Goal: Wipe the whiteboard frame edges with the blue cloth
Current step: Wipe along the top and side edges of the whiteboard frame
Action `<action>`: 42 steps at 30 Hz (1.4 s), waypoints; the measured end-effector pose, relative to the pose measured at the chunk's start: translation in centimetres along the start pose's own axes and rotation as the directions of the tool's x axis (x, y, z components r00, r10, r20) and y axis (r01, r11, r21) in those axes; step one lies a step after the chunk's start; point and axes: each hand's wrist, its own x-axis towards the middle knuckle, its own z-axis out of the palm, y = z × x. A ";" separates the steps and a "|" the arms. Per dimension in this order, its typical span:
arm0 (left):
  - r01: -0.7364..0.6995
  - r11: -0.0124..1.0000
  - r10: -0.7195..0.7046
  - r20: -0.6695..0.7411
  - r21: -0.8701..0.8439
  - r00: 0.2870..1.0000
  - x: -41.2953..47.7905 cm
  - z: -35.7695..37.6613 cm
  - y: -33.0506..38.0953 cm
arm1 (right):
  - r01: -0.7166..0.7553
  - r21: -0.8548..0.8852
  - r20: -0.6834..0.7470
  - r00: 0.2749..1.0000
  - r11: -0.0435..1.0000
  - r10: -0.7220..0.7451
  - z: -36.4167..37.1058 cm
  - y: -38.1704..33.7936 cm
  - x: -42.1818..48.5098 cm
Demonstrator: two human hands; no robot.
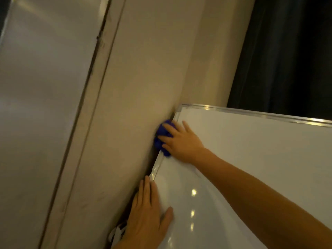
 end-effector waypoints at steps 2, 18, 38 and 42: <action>-0.011 1.000 0.012 -0.063 0.005 0.998 1.6 0.0 1.3 | -0.171 0.096 -0.020 0.985 0.981 0.173 0.2 0.7 0.8; -0.212 0.973 0.170 -0.327 -0.096 0.930 13.9 -2.1 5.4 | 0.195 0.008 -0.163 0.968 0.981 -0.191 0.6 7.0 2.2; -0.465 0.885 0.432 -0.340 -0.018 0.835 24.5 -10.0 16.7 | -0.657 0.022 -0.184 0.738 0.753 0.649 -3.9 17.4 -4.8; -0.560 0.829 0.533 -0.318 0.010 0.784 23.8 -9.9 19.6 | -0.424 -0.040 -0.150 0.898 0.905 0.414 -3.6 15.8 -6.8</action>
